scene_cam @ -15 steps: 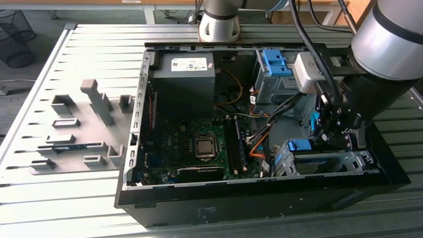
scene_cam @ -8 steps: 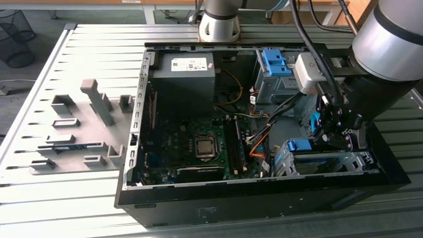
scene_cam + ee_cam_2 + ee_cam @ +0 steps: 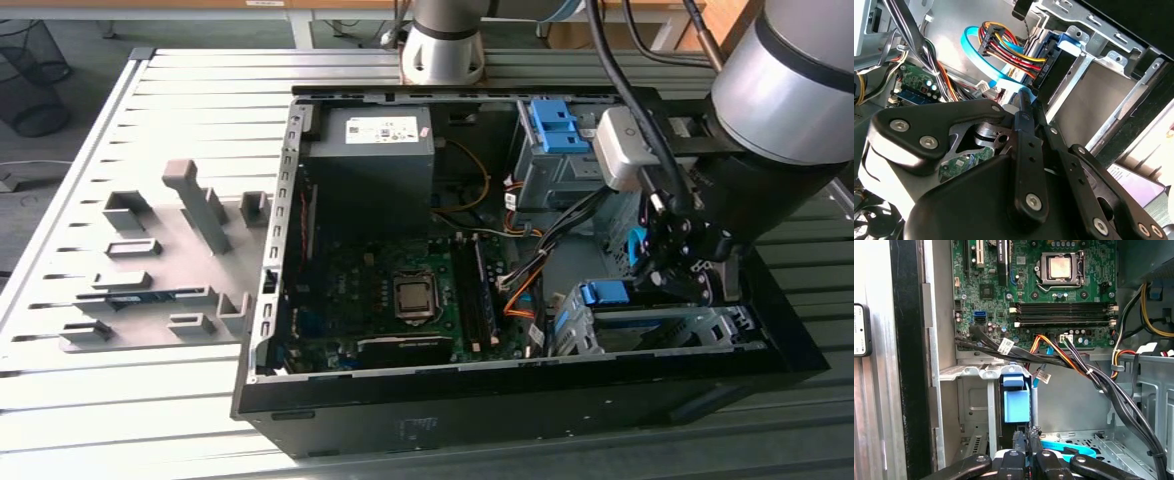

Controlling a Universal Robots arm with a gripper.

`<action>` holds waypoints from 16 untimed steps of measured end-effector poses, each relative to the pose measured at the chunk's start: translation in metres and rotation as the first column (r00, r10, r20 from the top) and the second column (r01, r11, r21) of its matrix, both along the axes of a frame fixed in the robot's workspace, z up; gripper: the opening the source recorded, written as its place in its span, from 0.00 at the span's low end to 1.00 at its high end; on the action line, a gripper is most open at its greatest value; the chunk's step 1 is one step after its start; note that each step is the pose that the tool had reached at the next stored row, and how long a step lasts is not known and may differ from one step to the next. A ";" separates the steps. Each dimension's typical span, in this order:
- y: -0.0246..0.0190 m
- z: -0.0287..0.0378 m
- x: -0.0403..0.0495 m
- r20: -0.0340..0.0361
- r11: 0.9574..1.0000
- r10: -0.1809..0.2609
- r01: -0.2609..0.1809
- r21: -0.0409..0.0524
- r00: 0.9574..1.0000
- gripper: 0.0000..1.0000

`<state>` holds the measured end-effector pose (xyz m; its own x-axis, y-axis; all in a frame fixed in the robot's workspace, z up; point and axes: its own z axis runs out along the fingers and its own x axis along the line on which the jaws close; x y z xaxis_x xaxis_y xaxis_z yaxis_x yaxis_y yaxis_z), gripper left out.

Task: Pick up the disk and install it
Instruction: 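Insert the second disk wire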

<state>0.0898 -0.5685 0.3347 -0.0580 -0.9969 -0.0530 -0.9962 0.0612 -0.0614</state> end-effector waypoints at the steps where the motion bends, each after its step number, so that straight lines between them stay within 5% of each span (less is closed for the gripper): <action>1: 0.0000 -0.0002 0.0000 0.000 1.000 0.000 0.000 0.000 1.000 0.16; 16: -0.0015 -0.0041 0.0006 0.000 1.000 0.000 0.000 0.003 1.000 0.16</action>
